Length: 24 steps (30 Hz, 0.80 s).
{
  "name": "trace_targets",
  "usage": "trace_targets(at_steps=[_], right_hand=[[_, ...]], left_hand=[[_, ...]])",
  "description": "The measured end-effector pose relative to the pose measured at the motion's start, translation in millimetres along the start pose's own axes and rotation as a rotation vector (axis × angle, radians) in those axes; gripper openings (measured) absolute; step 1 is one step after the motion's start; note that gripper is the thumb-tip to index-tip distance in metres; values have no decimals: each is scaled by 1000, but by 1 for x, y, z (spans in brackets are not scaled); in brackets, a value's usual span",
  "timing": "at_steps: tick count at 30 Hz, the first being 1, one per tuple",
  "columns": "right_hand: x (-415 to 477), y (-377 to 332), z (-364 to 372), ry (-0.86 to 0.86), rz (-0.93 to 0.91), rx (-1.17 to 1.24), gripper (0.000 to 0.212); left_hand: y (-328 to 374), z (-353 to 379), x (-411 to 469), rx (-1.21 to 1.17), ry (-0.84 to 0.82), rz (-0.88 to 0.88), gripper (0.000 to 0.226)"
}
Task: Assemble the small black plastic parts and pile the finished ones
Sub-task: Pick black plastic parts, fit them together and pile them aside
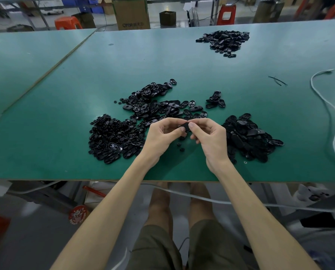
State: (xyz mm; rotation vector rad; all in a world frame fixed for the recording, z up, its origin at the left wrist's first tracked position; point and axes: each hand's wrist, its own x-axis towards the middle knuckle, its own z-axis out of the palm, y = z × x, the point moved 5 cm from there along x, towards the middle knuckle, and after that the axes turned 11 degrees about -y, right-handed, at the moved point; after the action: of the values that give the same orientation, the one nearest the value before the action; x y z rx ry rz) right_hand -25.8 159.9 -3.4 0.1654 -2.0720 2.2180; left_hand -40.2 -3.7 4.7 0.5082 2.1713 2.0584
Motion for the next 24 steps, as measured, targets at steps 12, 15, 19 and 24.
trace_targets(at_steps=[12, 15, 19, 24], right_hand=[[1, 2, 3, -43, 15, -16, 6], [0, 1, 4, -40, 13, -13, 6], [-1, -1, 0, -2, 7, 2, 6], [-1, -1, 1, 8, 11, -5, 6]], left_hand=[[1, -1, 1, 74, 53, -12, 19], [0, 0, 1, 68, 44, -19, 19], [0, -2, -1, -10, 16, -9, 22], [2, 0, -1, 24, 25, -6, 24]])
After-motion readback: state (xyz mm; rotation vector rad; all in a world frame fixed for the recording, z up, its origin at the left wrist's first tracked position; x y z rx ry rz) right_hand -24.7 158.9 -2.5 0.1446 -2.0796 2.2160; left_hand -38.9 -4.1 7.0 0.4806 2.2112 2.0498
